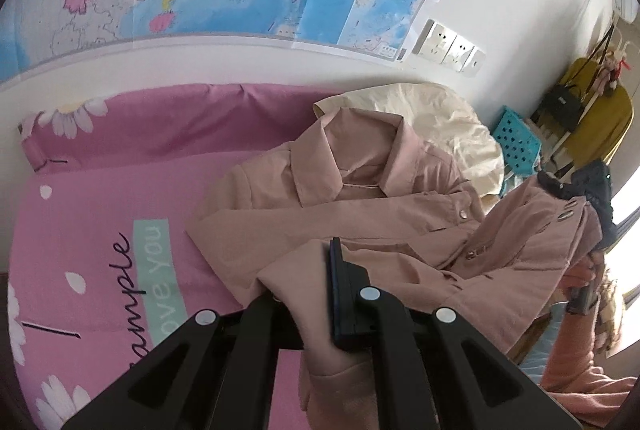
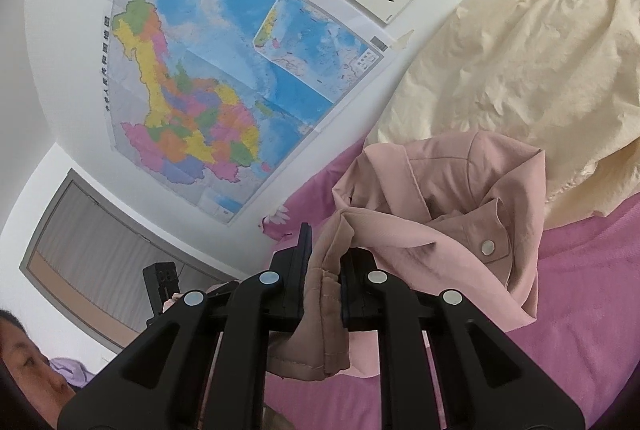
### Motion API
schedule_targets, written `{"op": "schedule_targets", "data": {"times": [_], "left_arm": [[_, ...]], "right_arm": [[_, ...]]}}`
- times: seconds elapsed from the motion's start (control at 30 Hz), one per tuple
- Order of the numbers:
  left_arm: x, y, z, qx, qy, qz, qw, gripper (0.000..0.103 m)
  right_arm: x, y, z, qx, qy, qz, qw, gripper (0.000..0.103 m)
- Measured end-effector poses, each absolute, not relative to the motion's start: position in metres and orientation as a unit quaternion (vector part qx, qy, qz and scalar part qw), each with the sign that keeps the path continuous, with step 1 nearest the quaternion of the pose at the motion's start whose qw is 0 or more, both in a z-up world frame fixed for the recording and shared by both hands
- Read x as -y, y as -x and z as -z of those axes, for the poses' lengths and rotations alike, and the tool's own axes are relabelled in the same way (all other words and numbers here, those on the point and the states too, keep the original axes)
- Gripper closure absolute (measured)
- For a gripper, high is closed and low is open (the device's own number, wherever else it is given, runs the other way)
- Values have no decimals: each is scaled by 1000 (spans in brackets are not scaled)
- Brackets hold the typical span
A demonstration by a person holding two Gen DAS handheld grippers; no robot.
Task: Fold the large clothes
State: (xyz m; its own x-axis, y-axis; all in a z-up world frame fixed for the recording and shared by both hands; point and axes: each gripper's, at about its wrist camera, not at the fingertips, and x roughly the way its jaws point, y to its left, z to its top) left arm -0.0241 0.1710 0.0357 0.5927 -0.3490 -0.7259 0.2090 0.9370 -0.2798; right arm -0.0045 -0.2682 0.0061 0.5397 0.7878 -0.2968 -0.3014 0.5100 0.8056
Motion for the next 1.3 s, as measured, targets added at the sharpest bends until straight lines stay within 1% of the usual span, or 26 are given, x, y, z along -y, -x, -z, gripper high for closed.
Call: {"op": "schedule_targets", "data": {"times": [0.33,0.77,0.93,1.3], "left_arm": [[-166,13,-40,-423,54,155,891,98],[-172,-9,-35,-430,59,146,889,98],[-175,-23,-32,-441,64,141,884,98],[-186,-60,-14,-474,79,113,870,98]], "right_arm": [[265,-7,-6,-343,-362,-329,802,91],[265,-30,1,-357,-371,-305,801,89],[263,-41,3,-366,-369,-297,801,89],[266,-76,20,-387,-382,-263,797,84]]}}
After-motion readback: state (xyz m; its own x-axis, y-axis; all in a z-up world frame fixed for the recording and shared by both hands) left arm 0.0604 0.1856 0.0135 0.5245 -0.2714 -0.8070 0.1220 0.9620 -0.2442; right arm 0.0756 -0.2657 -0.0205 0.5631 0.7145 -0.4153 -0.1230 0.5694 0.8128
